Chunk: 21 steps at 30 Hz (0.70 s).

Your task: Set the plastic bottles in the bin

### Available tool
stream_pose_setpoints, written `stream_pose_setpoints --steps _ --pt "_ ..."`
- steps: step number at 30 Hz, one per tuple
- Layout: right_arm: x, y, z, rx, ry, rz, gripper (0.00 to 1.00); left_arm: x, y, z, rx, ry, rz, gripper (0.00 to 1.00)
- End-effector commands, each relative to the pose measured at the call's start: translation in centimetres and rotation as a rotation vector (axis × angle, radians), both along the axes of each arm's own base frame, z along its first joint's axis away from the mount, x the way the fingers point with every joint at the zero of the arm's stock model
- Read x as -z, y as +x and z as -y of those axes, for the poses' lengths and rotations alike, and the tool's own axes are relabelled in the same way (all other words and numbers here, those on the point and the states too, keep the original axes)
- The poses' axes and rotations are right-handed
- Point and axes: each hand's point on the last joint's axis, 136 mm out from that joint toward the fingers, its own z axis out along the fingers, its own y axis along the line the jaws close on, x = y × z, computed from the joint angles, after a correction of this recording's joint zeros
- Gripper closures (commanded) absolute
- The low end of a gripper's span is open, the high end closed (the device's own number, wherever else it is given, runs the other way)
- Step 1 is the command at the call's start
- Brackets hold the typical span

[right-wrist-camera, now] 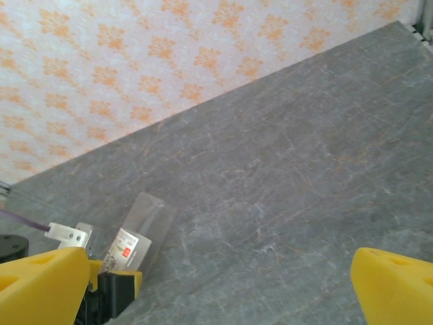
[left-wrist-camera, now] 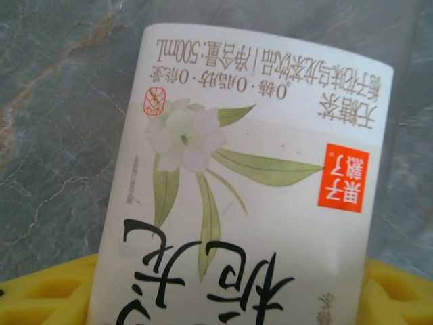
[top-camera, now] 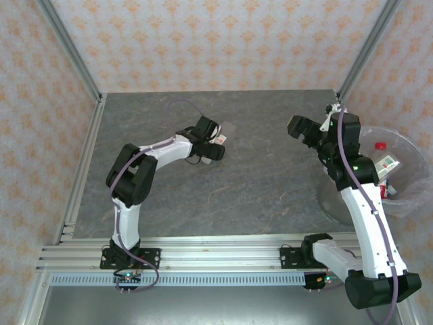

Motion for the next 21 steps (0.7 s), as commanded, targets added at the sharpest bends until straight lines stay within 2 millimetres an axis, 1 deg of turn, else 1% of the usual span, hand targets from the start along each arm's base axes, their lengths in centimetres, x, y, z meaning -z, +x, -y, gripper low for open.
stream_pose_setpoints --steps 1,5,8,11,13,14,15,19,21 --pt "-0.6 0.7 -1.5 -0.046 0.051 0.035 0.01 -6.1 0.4 1.9 0.002 -0.168 0.116 1.0" --pt "-0.3 1.1 -1.7 -0.035 0.011 0.017 0.01 -8.7 -1.0 3.1 0.026 -0.269 0.127 1.0" --pt "-0.1 1.6 -2.7 -0.048 0.022 -0.006 0.01 -10.6 -2.3 4.2 0.076 -0.313 0.157 1.0" --pt "0.2 2.0 -4.6 -0.088 0.065 -0.033 0.01 -12.6 -4.1 5.5 0.151 -0.325 0.211 1.0" --pt "0.5 2.2 -6.6 -0.142 0.096 -0.049 0.01 -13.9 -5.3 6.1 0.193 -0.336 0.254 1.0" --pt "0.4 2.3 -8.0 -0.194 0.125 -0.05 0.01 -14.6 -5.8 6.4 0.208 -0.35 0.273 1.0" --pt "0.3 2.3 -9.0 -0.229 0.145 -0.049 0.01 -15.3 -6.4 6.8 0.226 -0.369 0.289 1.0" --pt "-0.6 2.6 -10.8 -0.292 0.213 -0.018 0.01 -17.3 -8.0 7.6 0.275 -0.423 0.337 1.0" --pt "-0.8 2.7 -12.1 -0.346 0.272 -0.006 0.01 -18.3 -8.9 8.0 0.309 -0.448 0.347 1.0"
